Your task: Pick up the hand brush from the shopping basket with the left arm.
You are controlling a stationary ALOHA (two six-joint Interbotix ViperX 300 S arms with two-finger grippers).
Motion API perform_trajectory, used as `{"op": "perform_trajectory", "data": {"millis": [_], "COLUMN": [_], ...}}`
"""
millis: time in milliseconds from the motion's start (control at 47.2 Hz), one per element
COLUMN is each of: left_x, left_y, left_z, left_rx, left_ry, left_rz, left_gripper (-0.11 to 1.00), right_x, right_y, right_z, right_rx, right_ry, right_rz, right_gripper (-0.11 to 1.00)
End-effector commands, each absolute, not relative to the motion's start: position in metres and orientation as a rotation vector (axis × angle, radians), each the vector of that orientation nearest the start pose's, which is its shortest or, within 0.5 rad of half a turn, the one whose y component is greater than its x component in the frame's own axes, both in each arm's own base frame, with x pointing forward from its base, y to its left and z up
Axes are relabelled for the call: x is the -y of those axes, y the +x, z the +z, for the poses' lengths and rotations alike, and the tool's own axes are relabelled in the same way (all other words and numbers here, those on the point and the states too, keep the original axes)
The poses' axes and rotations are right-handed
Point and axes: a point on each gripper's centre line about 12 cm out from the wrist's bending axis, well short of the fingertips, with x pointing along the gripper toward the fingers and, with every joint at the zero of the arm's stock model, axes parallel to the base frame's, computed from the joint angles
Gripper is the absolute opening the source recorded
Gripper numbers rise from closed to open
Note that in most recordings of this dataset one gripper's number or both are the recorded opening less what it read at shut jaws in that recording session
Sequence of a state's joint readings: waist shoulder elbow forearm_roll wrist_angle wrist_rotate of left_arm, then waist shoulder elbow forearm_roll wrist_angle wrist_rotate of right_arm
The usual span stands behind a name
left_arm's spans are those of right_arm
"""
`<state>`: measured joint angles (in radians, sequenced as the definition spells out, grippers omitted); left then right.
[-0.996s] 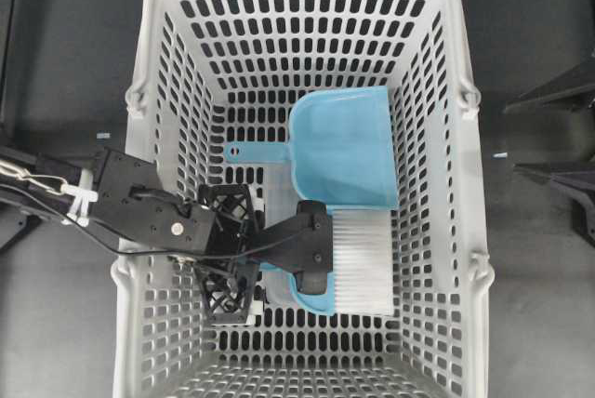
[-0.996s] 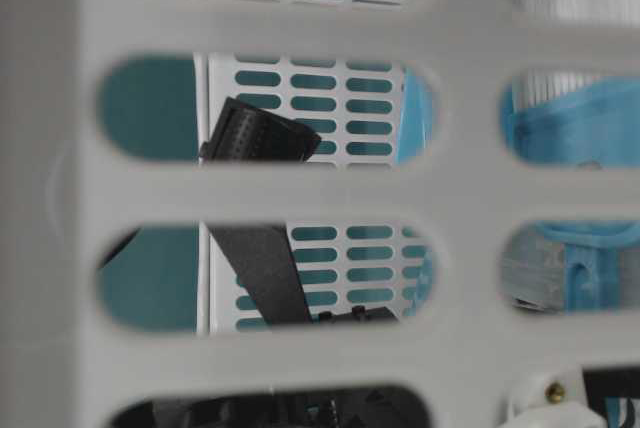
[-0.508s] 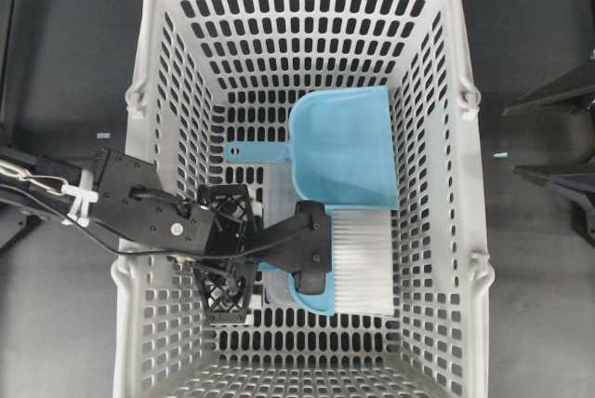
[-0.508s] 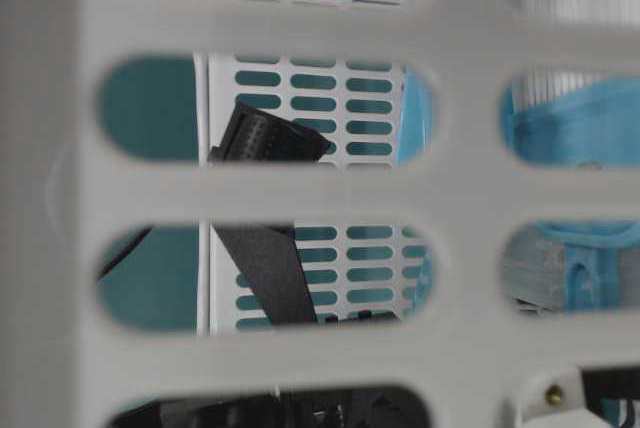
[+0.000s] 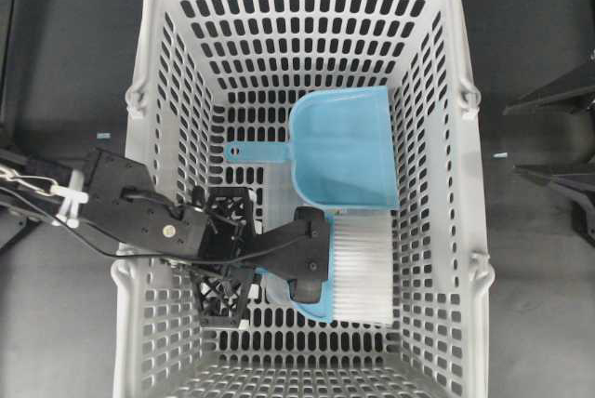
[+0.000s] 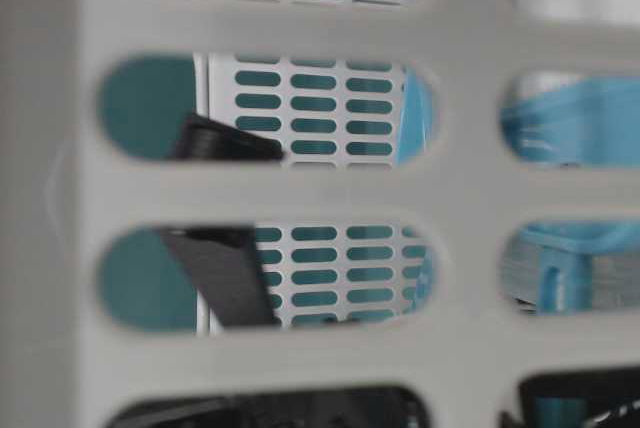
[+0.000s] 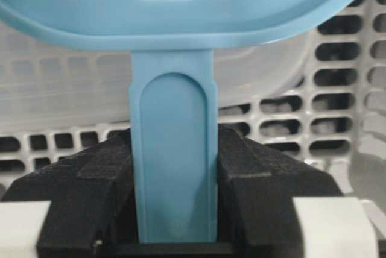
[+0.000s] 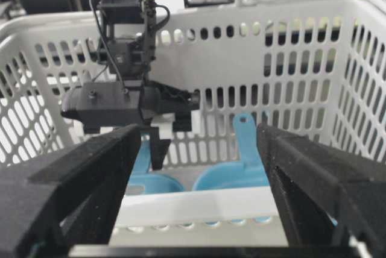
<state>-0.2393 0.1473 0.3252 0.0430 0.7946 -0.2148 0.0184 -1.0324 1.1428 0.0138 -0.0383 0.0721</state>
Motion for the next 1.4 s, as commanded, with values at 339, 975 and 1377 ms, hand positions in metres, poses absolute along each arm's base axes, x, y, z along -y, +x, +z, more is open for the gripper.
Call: {"op": "perform_trajectory", "data": {"millis": [339, 975, 1377], "left_x": [0.094, 0.089, 0.094], "left_y": [0.396, 0.376, 0.384], "left_z": [0.304, 0.403, 0.39], "left_rx": [-1.071, -1.073, -1.104], "left_ry": [-0.02, -0.032, -0.019], "left_rz": [-0.085, -0.071, -0.075], "left_gripper": [0.24, 0.24, 0.24], "right_x": [-0.004, -0.004, -0.004], "right_y": [0.19, 0.191, 0.191], "right_z": [0.293, 0.293, 0.293], "right_rx": [-0.062, -0.056, -0.055], "right_ry": [0.09, 0.09, 0.09], "right_rz": [0.016, 0.016, 0.016], "right_gripper": [0.74, 0.74, 0.74]}}
